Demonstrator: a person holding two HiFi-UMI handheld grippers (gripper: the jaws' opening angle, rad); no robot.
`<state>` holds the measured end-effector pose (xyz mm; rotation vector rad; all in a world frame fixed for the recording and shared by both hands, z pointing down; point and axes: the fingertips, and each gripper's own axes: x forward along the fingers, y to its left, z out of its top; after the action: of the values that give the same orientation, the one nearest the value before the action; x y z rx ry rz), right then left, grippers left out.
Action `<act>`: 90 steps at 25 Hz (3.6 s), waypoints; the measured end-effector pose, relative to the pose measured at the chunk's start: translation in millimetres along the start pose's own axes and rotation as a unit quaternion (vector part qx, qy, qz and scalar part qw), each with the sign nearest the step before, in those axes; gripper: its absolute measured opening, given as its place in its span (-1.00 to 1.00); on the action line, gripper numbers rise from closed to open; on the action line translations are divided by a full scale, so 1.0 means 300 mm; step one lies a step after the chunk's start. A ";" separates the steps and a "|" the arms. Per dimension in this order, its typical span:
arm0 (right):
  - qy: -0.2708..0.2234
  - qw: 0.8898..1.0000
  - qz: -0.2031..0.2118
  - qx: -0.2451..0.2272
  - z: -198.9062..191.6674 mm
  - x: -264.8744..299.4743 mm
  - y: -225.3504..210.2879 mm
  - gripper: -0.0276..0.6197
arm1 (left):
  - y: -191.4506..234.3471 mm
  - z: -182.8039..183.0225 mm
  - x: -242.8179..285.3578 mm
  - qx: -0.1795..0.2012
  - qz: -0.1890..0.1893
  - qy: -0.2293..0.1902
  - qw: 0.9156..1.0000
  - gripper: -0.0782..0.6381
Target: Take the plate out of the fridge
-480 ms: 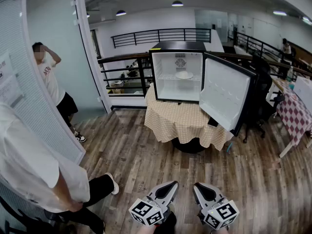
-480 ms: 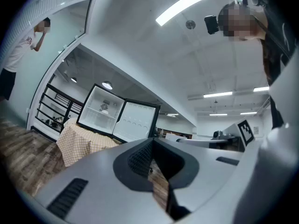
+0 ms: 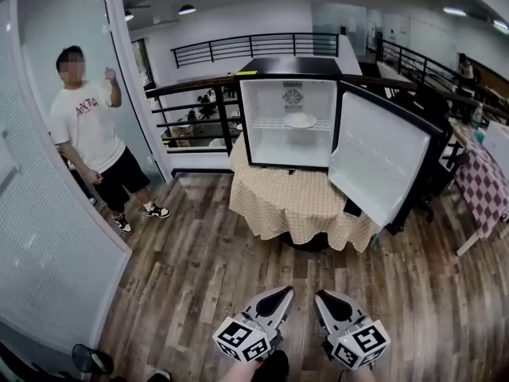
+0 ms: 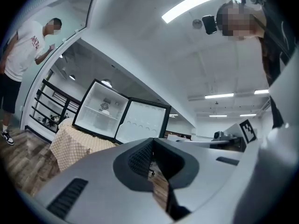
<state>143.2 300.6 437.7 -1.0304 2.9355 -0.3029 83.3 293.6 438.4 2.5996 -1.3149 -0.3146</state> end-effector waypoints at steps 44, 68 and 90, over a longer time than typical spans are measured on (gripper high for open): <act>-0.011 0.995 -0.025 0.096 0.096 0.980 -0.576 -0.77 | 0.914 0.186 0.593 -0.003 0.017 0.006 1.000 -0.76; -0.032 0.987 -0.046 0.151 0.201 1.275 -1.027 -0.77 | 1.142 0.204 1.127 -0.010 -0.034 0.016 0.999 -0.76; -0.084 0.949 -0.101 0.288 0.325 1.473 -1.261 -0.76 | 1.305 0.277 1.333 -0.011 -0.074 0.033 0.997 -0.76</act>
<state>38.6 -279.8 434.5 -1.1746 2.3524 -0.9516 -8.1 -264.8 431.6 2.6701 -1.0955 -0.2618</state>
